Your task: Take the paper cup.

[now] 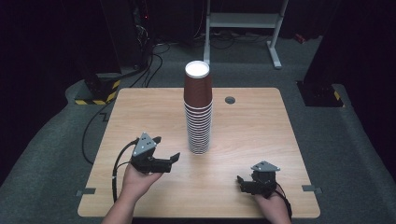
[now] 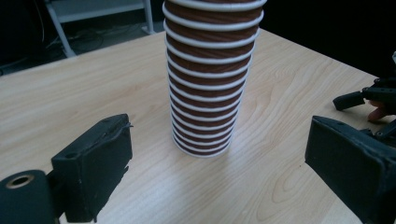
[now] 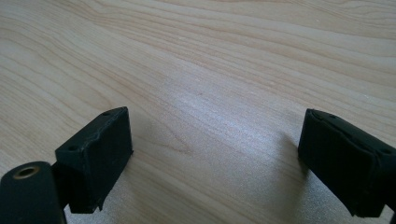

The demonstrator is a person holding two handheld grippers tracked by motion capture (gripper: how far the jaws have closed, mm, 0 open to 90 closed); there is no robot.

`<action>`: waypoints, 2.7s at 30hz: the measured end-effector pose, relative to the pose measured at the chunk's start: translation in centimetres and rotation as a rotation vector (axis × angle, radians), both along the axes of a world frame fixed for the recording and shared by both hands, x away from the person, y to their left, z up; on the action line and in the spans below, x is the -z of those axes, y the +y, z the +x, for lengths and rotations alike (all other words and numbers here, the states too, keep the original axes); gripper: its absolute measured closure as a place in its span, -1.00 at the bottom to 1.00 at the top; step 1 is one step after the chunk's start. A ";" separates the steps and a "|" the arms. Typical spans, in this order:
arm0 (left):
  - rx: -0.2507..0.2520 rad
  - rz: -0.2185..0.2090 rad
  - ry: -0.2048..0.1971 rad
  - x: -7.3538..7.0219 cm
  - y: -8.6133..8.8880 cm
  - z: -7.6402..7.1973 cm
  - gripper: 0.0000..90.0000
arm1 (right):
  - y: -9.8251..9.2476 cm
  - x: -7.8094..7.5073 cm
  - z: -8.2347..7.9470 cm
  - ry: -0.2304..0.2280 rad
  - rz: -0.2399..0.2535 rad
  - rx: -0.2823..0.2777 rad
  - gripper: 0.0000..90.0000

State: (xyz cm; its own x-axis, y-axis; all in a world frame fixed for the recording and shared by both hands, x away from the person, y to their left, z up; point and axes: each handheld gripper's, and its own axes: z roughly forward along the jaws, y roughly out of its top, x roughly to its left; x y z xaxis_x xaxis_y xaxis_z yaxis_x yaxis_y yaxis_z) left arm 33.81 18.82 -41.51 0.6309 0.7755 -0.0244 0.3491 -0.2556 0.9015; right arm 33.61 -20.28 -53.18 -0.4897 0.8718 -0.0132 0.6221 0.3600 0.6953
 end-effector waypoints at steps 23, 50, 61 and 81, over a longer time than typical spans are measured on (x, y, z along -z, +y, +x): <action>0.018 -0.089 -0.102 -4.2 -1.2 1.0 -0.77 | 0.0 0.0 0.0 -0.001 -0.001 -0.002 -0.78; 0.053 -0.145 -0.195 -9.4 -3.0 2.9 -0.75 | 0.0 0.0 0.0 -0.002 -0.001 -0.006 -0.78; 0.063 -0.173 -0.191 -10.3 -3.5 4.2 -0.75 | 0.0 0.0 0.1 -0.002 -0.001 -0.008 -0.78; 0.077 -0.172 -0.221 -12.5 -4.9 6.2 -0.76 | 0.0 0.0 0.1 -0.001 -0.002 -0.009 -0.78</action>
